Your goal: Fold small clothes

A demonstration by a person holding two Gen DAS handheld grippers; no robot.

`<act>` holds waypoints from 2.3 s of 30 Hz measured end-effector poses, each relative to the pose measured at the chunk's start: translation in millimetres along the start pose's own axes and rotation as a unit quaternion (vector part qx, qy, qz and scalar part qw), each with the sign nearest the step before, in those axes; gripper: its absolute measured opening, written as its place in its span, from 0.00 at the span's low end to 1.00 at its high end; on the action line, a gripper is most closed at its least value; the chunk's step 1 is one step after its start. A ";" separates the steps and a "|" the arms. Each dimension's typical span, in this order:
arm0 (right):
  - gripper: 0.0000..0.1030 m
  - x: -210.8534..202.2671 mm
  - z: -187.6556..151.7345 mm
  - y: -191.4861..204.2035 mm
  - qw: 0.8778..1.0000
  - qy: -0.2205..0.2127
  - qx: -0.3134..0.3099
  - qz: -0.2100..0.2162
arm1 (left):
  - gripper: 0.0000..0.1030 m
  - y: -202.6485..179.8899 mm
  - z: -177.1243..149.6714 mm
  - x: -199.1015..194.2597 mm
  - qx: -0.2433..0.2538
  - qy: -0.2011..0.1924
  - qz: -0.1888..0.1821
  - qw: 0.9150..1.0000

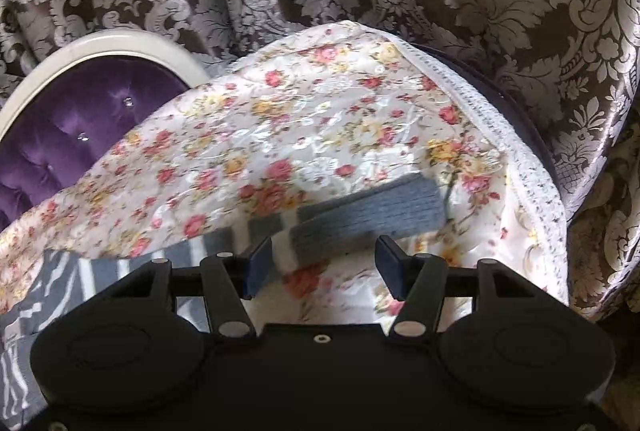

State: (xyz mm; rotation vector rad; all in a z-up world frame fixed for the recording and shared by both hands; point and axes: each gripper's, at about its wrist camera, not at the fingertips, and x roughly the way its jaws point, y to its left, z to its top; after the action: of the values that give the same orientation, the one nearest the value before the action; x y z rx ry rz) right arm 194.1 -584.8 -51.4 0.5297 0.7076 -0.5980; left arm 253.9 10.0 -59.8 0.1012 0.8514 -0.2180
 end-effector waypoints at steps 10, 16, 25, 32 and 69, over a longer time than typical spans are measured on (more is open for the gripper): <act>0.61 16.7 -0.3 -33.9 0.996 0.010 0.089 0.002 | 0.51 -1.5 -0.5 2.5 0.006 0.002 -0.004 1.000; 0.45 33.1 9.4 -45.4 0.990 -0.008 0.142 0.022 | 0.51 -1.6 -1.1 4.9 0.004 0.004 -0.005 1.000; 0.11 8.2 28.9 -34.9 0.996 -0.022 0.080 0.044 | 0.51 -2.3 -0.9 2.9 0.005 0.002 -0.011 1.000; 0.11 -23.7 30.5 -31.5 0.998 -0.019 0.050 0.037 | 0.51 -1.6 0.0 -0.4 0.001 0.006 -0.013 1.000; 0.60 -31.2 -9.5 147.5 0.982 -0.033 -0.172 0.075 | 0.51 30.0 6.7 -8.7 -0.095 0.018 -0.053 0.994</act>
State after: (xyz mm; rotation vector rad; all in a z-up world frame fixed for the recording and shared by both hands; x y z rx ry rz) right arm 268.4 -464.2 0.8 0.2369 0.6838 -0.3409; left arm 260.2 39.3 -48.7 -0.1183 0.9094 -0.2337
